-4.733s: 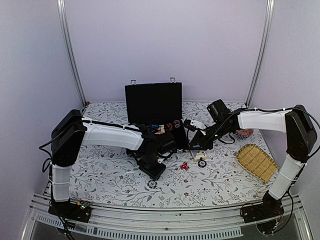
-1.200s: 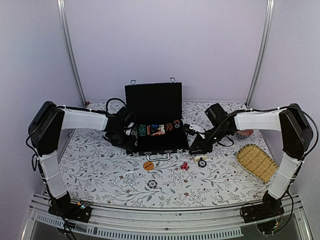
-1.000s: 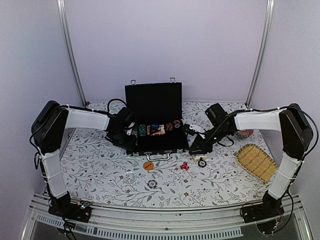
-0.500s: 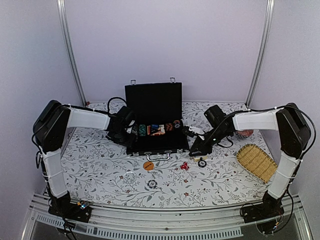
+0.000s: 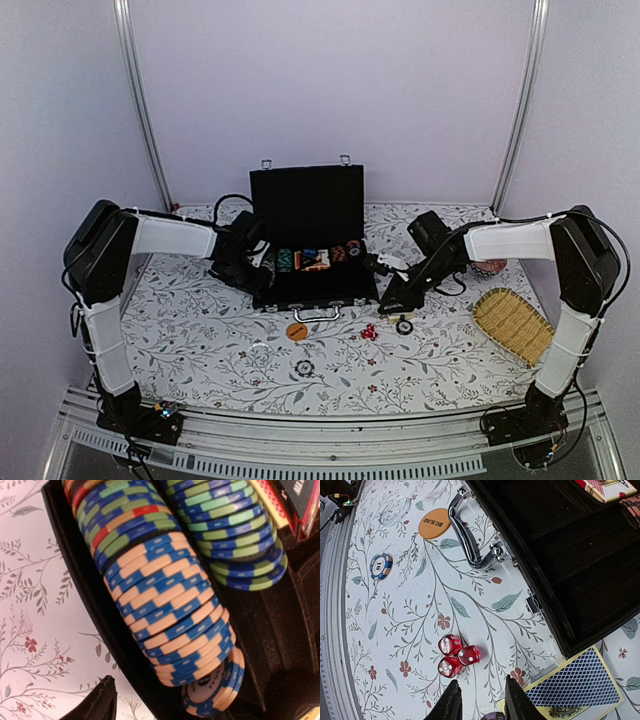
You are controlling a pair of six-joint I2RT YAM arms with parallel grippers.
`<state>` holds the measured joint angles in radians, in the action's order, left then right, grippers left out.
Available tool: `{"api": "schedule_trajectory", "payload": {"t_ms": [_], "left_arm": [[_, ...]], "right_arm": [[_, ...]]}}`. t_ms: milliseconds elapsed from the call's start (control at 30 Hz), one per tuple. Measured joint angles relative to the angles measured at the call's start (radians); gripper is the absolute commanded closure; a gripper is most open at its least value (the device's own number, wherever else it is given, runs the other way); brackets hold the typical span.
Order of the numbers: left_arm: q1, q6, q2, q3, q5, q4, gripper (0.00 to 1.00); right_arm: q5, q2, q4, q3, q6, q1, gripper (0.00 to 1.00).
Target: Pack up texas hold em set
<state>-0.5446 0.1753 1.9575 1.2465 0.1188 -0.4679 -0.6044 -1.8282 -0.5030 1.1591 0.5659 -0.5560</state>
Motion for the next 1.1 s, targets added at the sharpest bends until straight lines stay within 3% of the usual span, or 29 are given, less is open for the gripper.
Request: {"api": "schedule_trajectory", "payload": {"t_ms": [400, 800, 1100], "left_arm": [[0.000, -0.002, -0.015, 0.037, 0.037, -0.096, 0.44], [0.006, -0.013, 0.084, 0.170, 0.071, -0.168, 0.45], [0.012, -0.011, 0.044, 0.153, 0.064, -0.186, 0.44]], "right_arm": [[-0.005, -0.017, -0.013, 0.014, 0.001, 0.000, 0.69], [-0.005, -0.017, -0.014, 0.014, 0.005, 0.000, 0.69], [-0.008, -0.034, -0.030, 0.014, 0.014, 0.000, 0.69]]}}
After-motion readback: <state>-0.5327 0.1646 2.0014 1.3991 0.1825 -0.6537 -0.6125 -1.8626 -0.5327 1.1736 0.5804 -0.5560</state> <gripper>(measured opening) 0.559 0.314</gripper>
